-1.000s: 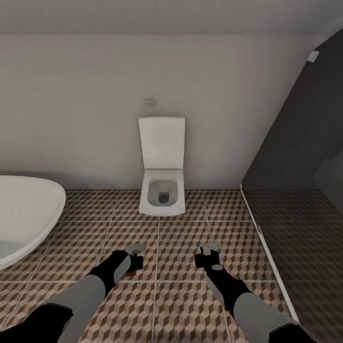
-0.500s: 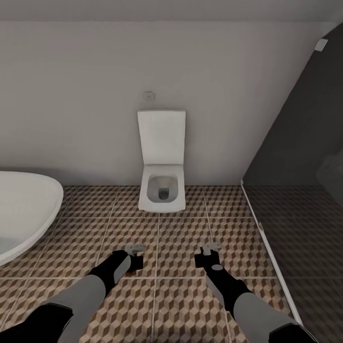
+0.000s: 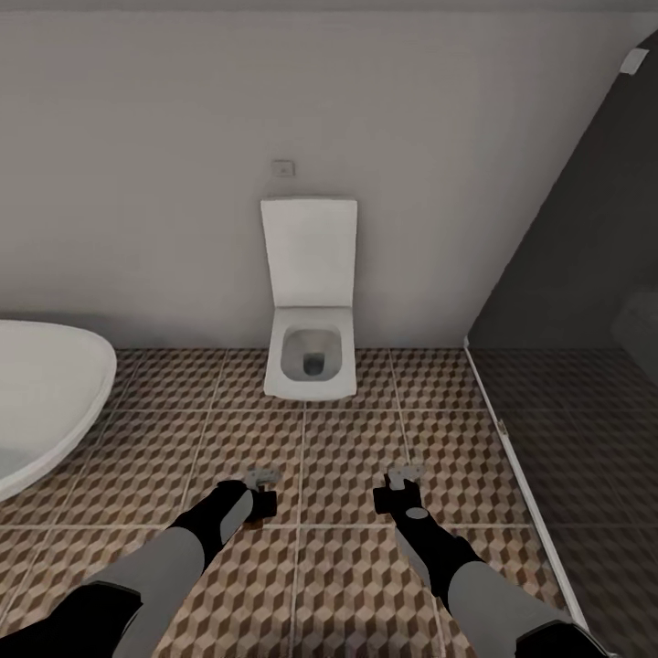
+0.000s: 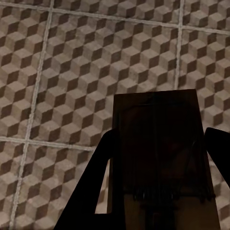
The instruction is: Take the four mousetraps from the cabinet in the bathroom and place them on the bathroom floor. Make sure all four end up on the same floor surface, and ensure that at least two of them are either under or directly next to the same bathroom sink.
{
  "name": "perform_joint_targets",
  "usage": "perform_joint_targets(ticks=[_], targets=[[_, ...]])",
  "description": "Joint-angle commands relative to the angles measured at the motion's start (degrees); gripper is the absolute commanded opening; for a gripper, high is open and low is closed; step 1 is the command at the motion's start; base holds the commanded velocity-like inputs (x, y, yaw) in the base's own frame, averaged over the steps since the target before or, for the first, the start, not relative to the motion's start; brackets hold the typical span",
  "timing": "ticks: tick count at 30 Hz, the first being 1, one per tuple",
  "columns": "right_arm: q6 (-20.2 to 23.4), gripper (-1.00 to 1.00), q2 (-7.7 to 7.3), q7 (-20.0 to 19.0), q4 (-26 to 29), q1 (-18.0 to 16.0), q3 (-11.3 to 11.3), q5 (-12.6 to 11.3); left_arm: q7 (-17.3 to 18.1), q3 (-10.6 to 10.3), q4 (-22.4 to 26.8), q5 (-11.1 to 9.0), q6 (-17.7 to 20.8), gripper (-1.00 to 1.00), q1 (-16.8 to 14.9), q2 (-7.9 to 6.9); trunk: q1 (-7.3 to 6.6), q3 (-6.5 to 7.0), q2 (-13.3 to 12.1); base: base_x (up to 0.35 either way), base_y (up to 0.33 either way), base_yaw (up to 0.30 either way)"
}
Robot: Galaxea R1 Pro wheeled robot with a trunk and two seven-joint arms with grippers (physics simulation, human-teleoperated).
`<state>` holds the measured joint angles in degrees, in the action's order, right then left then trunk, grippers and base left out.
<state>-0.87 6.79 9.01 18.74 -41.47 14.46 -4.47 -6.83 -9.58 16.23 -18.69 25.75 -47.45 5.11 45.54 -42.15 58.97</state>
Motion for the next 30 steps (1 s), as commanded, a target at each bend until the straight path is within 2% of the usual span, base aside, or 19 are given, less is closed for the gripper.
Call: perform_joint_targets(ticks=[1,30], targets=[[-0.09,-1.0,-0.03,0.39,-0.02,-0.03,0.48,-0.47,-0.59,-0.44,0.12,-0.56,0.27,-1.0,-0.01,-0.02,0.23,-0.32,0.45,0.0,0.0,0.0],[-0.09,-1.0,-0.03,0.39,-0.02,-0.02,0.48,-0.45,-0.57,-0.44,0.06,-0.56,0.27,-1.0,-0.01,0.07,6.6,-8.26,12.08,0.0,0.0,0.0]])
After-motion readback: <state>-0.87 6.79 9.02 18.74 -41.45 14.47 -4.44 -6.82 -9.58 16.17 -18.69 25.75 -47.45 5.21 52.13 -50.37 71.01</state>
